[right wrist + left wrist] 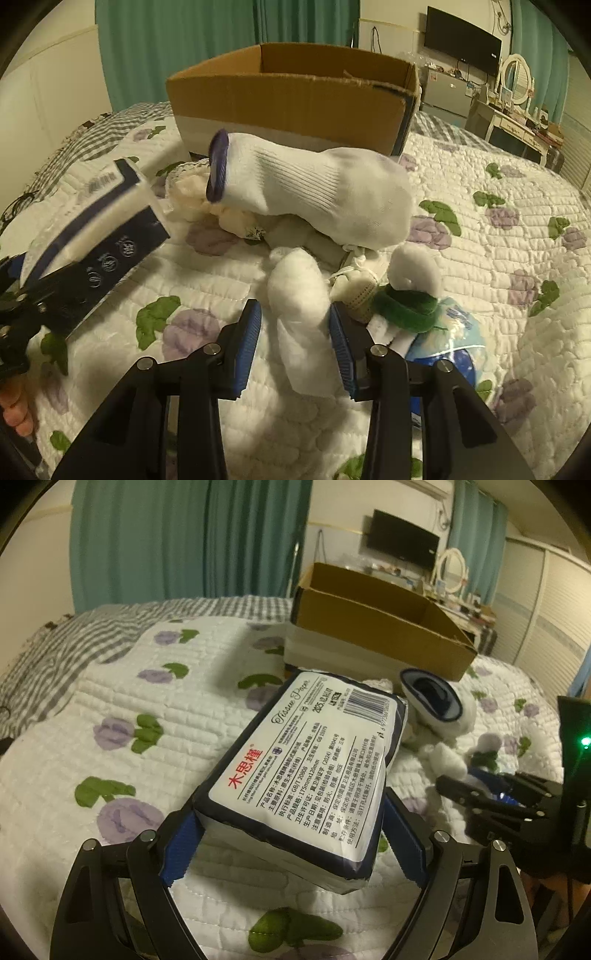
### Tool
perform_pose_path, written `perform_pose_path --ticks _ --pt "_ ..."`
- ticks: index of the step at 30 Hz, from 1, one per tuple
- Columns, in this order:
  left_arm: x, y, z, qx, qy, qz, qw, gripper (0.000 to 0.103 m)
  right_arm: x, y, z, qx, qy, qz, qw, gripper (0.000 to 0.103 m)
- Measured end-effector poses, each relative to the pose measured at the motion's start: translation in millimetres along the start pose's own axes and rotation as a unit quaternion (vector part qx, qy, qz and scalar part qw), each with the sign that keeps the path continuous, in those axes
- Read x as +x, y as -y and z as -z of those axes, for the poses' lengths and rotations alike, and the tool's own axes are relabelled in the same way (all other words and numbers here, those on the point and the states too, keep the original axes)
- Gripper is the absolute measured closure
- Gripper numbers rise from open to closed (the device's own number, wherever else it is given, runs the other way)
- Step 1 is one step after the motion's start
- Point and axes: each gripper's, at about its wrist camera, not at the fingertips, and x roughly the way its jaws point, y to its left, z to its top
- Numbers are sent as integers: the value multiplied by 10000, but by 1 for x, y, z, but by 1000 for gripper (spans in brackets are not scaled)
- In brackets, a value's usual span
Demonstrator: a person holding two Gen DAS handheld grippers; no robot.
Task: Organize soft objects
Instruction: 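Carry the tissue pack with the left gripper while the right gripper holds a white sock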
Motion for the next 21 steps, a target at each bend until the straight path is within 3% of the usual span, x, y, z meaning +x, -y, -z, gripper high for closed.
perform_pose_path --ticks 2,3,6,16,21 --pt "-2 2 1 53 24 -50 10000 15 -2 -2 1 -37 35 57 10000 73" --pt "-3 3 2 76 25 -52 10000 15 -4 -3 2 -75 68 141 9998 82" --pt "-9 7 1 117 19 0 9999 15 -16 -1 4 -4 175 96 9998 84" --pt "-49 18 -13 80 113 -92 9999 15 -106 -19 -4 -232 893 -101 9957 85" --pt "-94 30 -34 254 484 -91 9985 15 -161 -15 -21 -272 1328 -199 9906 85"
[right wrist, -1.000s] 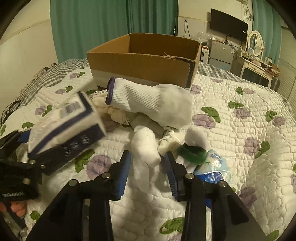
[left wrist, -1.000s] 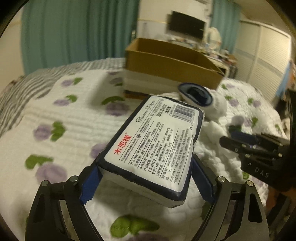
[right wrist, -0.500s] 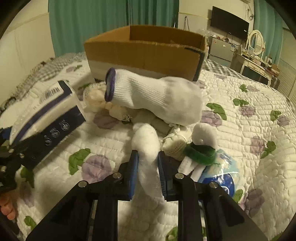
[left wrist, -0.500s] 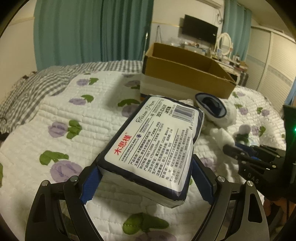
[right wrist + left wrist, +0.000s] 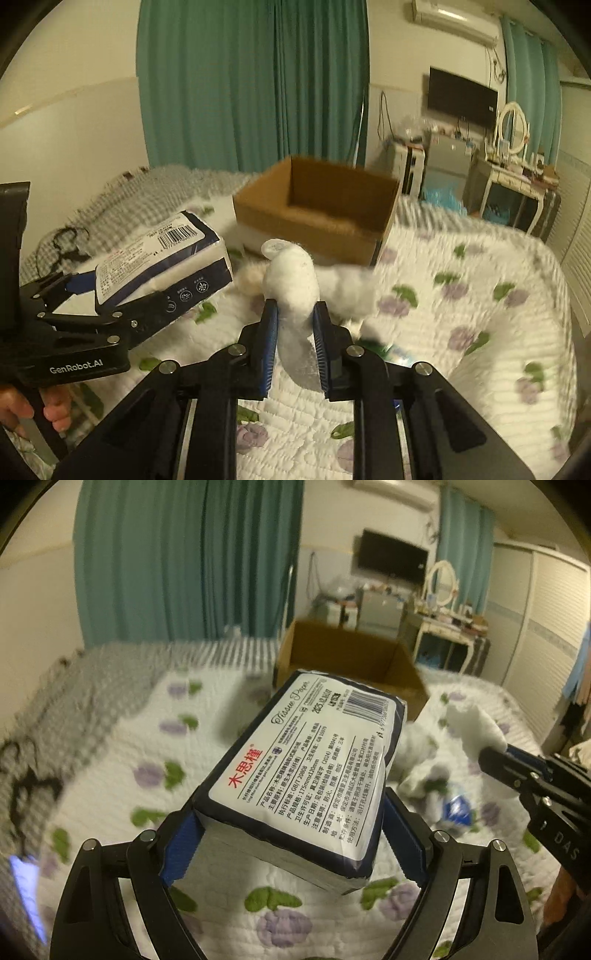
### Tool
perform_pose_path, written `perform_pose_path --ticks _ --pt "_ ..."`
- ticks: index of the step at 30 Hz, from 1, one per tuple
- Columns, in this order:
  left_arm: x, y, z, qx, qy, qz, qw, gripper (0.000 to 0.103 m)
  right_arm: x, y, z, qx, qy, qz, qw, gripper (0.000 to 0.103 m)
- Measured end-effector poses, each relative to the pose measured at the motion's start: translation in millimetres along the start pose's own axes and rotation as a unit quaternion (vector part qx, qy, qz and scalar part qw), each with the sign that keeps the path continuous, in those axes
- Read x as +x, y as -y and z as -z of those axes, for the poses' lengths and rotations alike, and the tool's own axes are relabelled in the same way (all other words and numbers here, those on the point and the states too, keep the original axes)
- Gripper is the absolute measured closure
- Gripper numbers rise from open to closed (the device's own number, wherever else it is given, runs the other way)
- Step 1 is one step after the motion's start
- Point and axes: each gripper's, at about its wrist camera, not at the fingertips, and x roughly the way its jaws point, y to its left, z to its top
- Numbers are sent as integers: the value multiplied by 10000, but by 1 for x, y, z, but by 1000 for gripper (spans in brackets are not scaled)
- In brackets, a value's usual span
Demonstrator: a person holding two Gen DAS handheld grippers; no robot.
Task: Organize soft objects
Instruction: 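Carry the tissue pack with the left gripper while the right gripper holds a white sock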
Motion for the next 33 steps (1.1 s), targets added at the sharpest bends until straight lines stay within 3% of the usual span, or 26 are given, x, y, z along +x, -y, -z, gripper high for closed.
perform_pose_path --ticks 8,15,23,28,33 --pt "-52 18 -60 192 862 87 9961 15 -50 12 -48 -193 590 76 9980 85" --pt "-36 23 -109 295 1092 137 9935 15 -56 25 -93 -301 909 129 9953 85" --pt "28 15 -150 -105 727 410 9965 15 -3 38 -141 -359 868 138 9955 85" --pt "87 18 -164 -45 470 237 9986 15 56 44 -158 -421 690 108 9967 85" --pt "140 25 -154 81 160 1 9998 15 118 52 -158 -421 362 153 9983 85"
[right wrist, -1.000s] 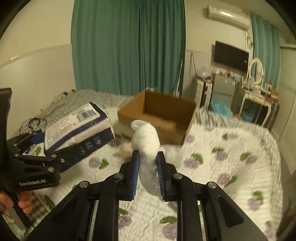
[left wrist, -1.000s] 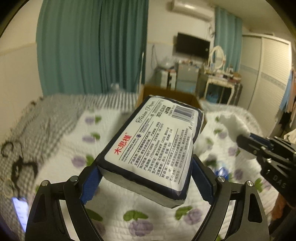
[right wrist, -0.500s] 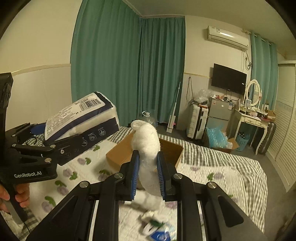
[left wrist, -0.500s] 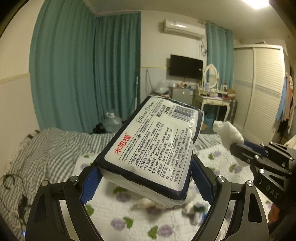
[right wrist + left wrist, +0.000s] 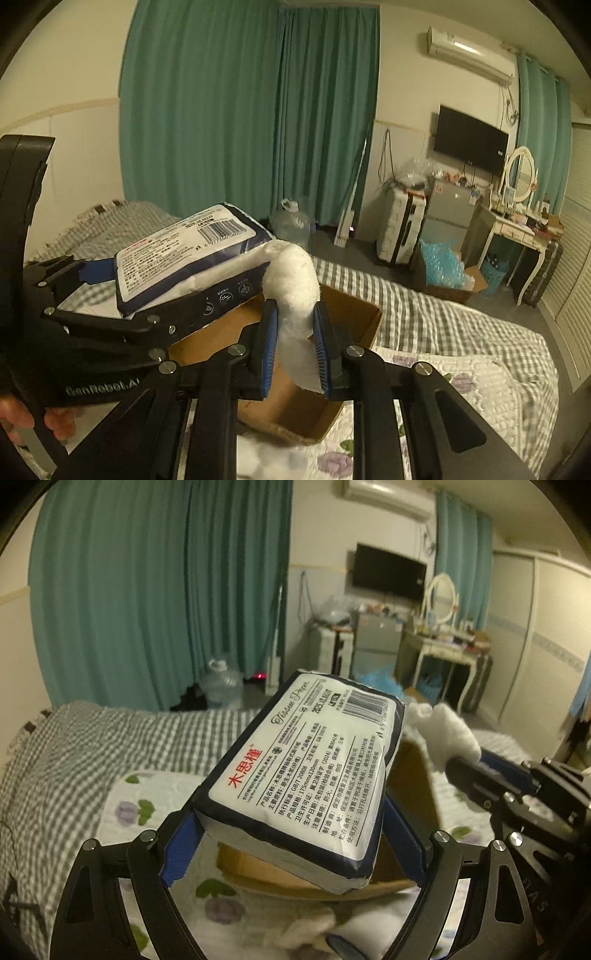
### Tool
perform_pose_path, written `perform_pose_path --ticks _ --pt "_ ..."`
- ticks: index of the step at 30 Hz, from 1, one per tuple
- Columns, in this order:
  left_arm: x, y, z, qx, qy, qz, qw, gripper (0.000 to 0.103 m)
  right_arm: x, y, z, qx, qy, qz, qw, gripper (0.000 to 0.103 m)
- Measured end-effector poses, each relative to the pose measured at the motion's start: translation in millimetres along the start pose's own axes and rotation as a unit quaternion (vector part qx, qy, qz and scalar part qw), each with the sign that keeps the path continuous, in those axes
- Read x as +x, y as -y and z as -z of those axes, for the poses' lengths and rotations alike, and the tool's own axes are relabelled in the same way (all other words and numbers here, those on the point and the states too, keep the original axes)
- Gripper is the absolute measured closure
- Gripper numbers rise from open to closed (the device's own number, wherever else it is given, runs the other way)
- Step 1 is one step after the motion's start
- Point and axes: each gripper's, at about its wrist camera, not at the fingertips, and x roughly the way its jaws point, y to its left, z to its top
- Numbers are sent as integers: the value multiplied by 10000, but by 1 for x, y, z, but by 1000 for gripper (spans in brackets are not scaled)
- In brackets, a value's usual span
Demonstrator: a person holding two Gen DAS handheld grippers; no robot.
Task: Organize soft objects
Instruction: 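Carry the tissue pack with the left gripper while the right gripper holds a white sock, then lower the tissue pack into the cardboard box and open both grippers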
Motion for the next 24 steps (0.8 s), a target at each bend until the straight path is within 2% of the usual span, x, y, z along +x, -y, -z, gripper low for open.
perform_pose_path --ticks 6,12,14,16,18,21,24 --pt "43 6 14 89 -290 -14 9995 15 60 19 21 78 -439 -9 9990 85" --pt "57 18 20 166 -406 187 9989 11 79 38 37 333 -524 -135 9980 84" --pt "55 23 20 202 -412 132 9989 10 79 43 38 477 -507 -146 9975 73" --pt "52 23 19 207 -382 104 9990 7 78 46 39 560 -529 -13 9970 53" --pt "46 22 18 215 -373 147 9990 3 71 50 40 641 -457 87 9969 48" --pt "31 25 15 364 -261 77 9990 3 57 56 38 787 -374 91 9962 36" --pt "6 28 11 497 -112 73 9987 3 30 54 31 779 -261 232 9963 29"
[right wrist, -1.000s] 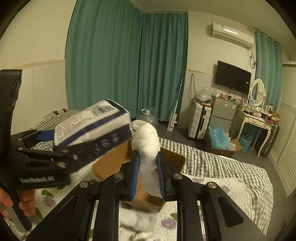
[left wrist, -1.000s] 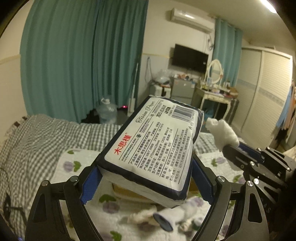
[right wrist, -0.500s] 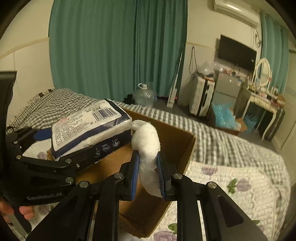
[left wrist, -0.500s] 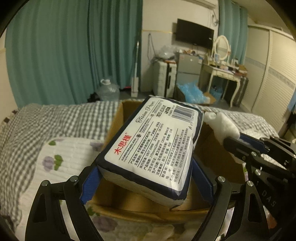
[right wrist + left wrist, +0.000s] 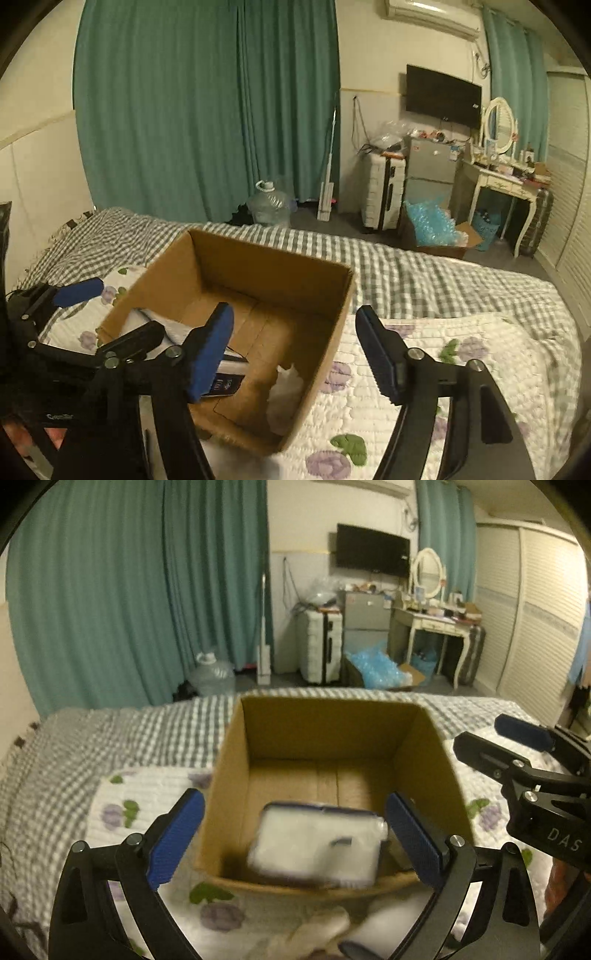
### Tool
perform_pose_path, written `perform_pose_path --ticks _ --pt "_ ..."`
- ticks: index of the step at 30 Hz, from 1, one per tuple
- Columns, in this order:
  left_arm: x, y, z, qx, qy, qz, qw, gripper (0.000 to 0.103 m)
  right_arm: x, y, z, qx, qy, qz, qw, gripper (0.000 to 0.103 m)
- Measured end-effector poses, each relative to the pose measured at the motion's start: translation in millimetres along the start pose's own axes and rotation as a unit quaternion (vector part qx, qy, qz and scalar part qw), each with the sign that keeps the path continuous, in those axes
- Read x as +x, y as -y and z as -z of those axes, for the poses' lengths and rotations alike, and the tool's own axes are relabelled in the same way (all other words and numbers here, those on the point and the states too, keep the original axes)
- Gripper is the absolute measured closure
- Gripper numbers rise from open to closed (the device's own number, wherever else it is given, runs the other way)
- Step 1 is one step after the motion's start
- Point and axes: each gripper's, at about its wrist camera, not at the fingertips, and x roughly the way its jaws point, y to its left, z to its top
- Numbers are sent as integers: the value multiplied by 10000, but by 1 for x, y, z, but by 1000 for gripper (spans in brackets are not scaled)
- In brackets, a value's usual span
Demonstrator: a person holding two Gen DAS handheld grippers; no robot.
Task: Organize soft objects
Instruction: 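Lower the tissue pack into the cardboard box and open both grippers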
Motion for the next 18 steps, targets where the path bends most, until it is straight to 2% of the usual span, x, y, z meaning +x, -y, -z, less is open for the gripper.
perform_pose_path --ticks 5,12,18 --pt "-54 0 -10 80 311 -36 9995 3 -59 -8 -16 -152 169 101 9997 17" --pt "-147 -3 -27 -94 888 20 9960 0 -162 -14 -34 -276 599 378 9971 0" --pt "-207 1 -22 2 1203 -89 9927 0 -233 -16 -33 -276 732 447 9959 0"
